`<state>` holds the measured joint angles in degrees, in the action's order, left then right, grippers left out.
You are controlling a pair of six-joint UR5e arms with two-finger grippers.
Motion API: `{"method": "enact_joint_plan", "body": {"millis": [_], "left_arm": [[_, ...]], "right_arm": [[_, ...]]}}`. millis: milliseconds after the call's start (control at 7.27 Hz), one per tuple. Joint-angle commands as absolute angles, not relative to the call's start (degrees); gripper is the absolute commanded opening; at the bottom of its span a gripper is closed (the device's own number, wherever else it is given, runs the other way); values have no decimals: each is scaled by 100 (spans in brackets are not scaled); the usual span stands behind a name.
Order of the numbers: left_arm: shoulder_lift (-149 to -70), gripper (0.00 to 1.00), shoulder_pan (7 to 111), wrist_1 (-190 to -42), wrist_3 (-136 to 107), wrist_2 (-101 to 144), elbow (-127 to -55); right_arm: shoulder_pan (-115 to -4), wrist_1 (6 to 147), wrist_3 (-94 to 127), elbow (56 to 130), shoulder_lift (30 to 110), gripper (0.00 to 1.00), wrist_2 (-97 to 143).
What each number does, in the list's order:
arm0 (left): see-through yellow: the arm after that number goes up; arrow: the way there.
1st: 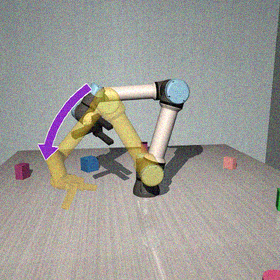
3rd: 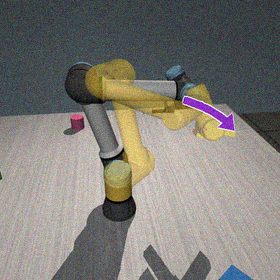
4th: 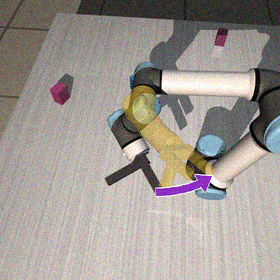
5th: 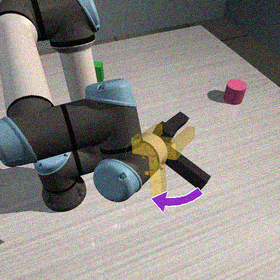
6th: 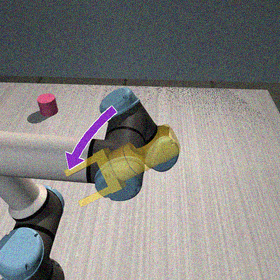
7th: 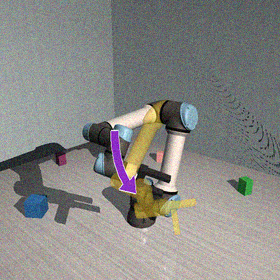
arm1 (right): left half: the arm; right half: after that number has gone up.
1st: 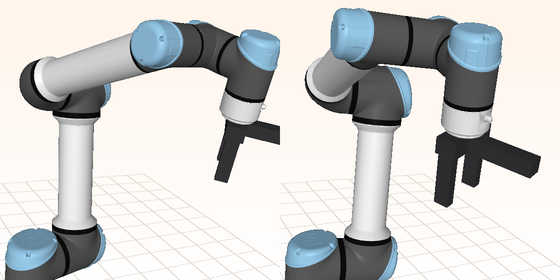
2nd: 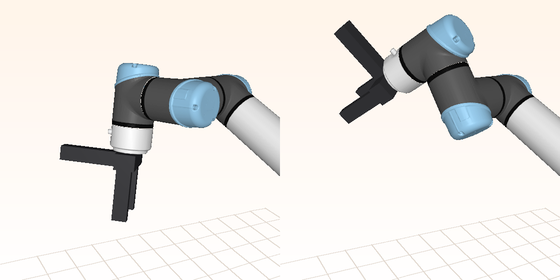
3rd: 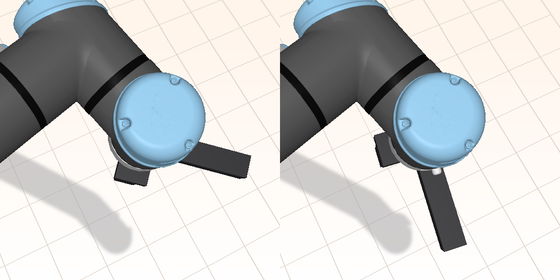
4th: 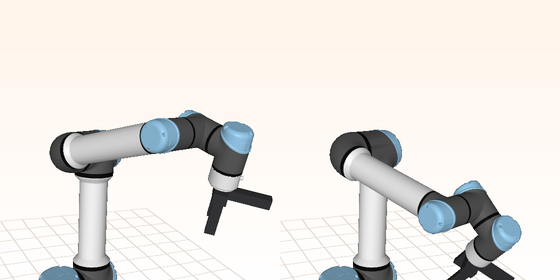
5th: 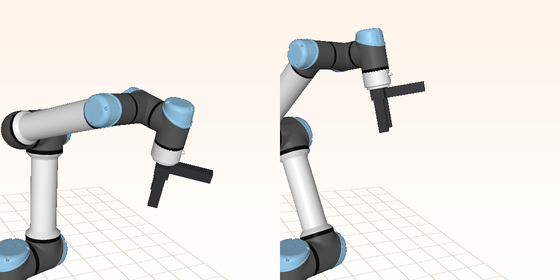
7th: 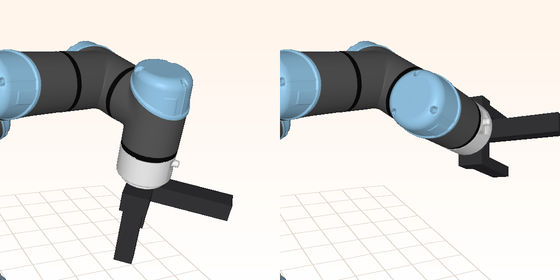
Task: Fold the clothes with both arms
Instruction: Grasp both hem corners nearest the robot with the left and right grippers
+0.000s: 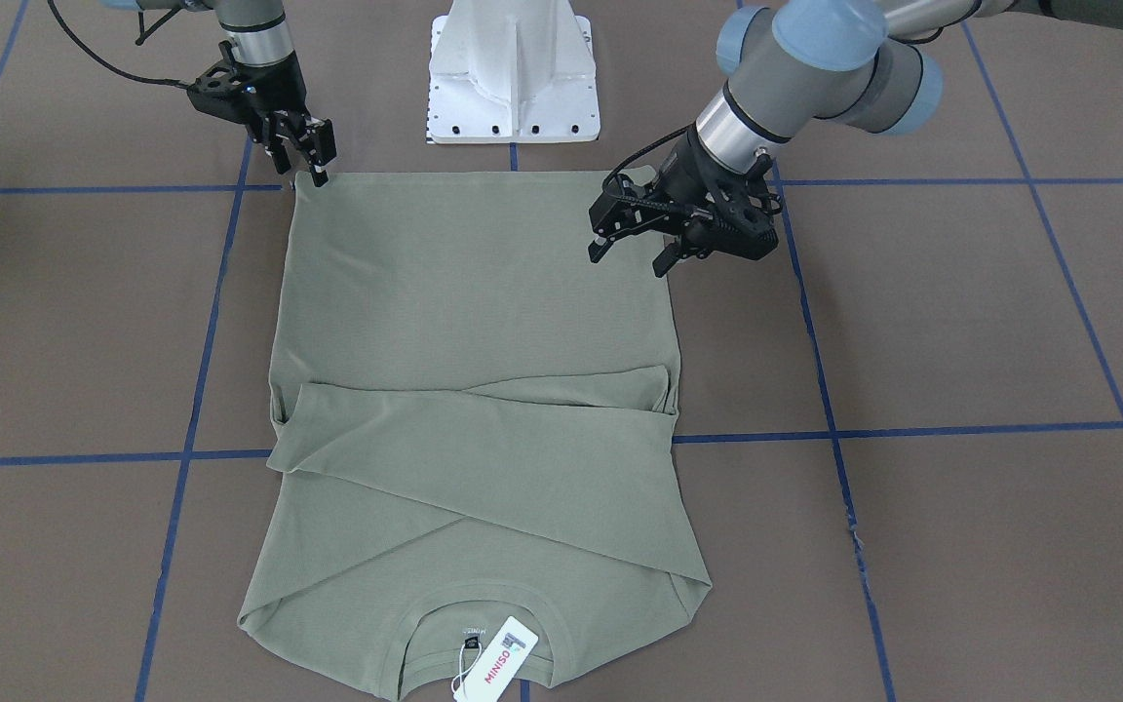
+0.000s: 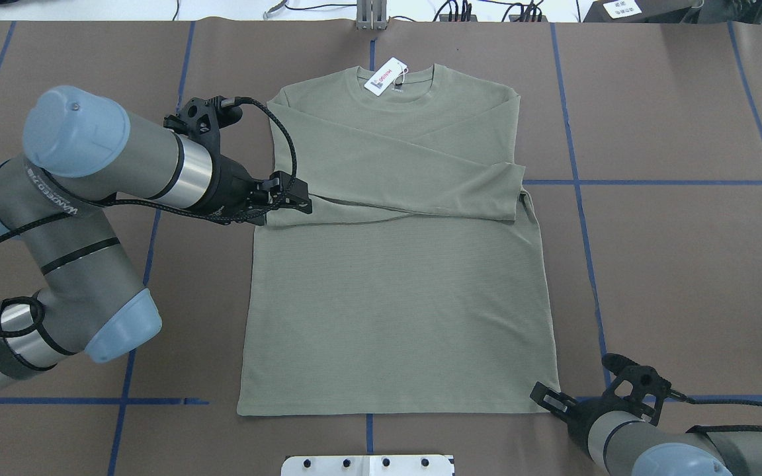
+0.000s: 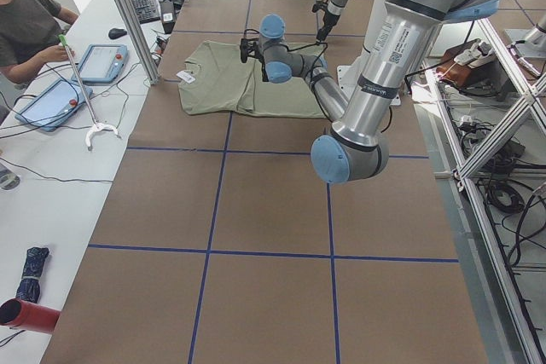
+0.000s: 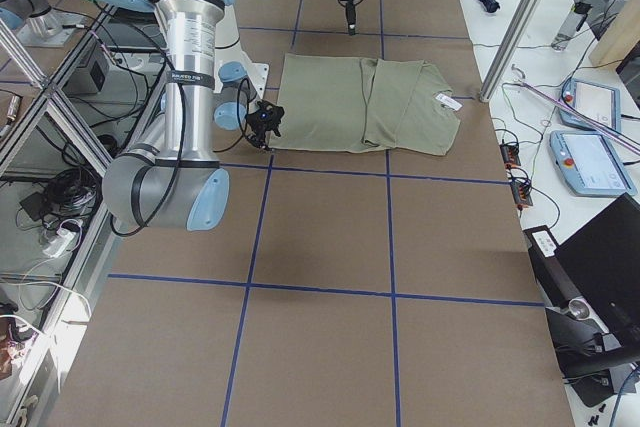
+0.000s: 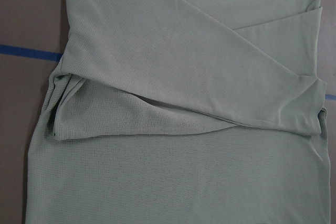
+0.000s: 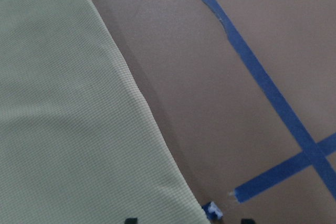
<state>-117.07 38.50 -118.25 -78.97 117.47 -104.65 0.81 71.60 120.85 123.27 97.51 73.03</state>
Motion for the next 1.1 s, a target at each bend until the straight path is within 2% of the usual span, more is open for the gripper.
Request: {"method": "enact_joint_plan", "body": {"millis": [0,275,413,688,963], "left_arm": [[-11707,90,3858,-11821,-7901,11742,-10468],[-11707,90,3858,-11830,-7901,11742,-10476],[-11707,90,3858,-11821,-7901,11742,-10477],[-11707,90,3858,-11821,-7997,11742,-10511],[-11725,90,3806,-11830,-8426,11733,-10529]], "right_arm": [[88,7163,12085,12314,9756,68,7304],[88,7163,12085,12296,9756,42,7304],[88,7163,12094,12296,9756,38,7304],[88,7163,12146,12296,9782,0,7312],[158,7163,12190,12313,9782,0,7330]]}}
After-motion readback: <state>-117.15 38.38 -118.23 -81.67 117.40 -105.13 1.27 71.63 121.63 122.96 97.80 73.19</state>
